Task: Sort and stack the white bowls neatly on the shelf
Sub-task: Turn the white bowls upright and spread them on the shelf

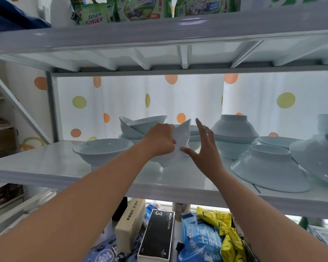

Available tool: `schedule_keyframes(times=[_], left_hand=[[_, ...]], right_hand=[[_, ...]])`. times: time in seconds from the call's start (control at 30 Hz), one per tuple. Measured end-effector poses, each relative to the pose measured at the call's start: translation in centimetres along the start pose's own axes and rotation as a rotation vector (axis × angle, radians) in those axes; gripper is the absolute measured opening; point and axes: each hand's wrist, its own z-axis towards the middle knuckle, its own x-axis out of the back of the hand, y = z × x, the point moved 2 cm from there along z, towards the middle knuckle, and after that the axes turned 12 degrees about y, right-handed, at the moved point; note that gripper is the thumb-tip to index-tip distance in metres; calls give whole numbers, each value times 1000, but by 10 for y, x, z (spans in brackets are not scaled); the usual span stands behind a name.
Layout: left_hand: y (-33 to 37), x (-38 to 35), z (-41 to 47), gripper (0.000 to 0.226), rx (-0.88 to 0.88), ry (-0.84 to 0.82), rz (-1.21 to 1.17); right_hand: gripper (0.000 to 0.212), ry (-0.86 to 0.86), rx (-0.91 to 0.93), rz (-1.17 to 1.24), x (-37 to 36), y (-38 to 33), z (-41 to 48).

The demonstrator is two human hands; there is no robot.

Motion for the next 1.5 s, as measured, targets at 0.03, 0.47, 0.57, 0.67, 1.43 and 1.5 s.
schedule_keyframes(times=[0.03,0.47,0.57,0.67,1.43,1.5], left_hand=[[1,0,-3,27,-26,-27,18],[-3,-21,-21,26,-302,-177,209],[-8,-22,-22,26,-341,-213,225],[-13,-23,-20,24,-361,-242,230],[38,-48,14,30,-296,441,-10],[58,-61,12,25,-269,373,-76]], right_hand=[[97,-12,68,-41,2,-1,1],[50,-121,326,-294,-17,7,-15],[48,-119,340,-296,-26,9,-21],[46,-133,339,-296,-35,13,-22],[54,41,258,-668,40,59,2],[54,81,136,-707,66,71,12]])
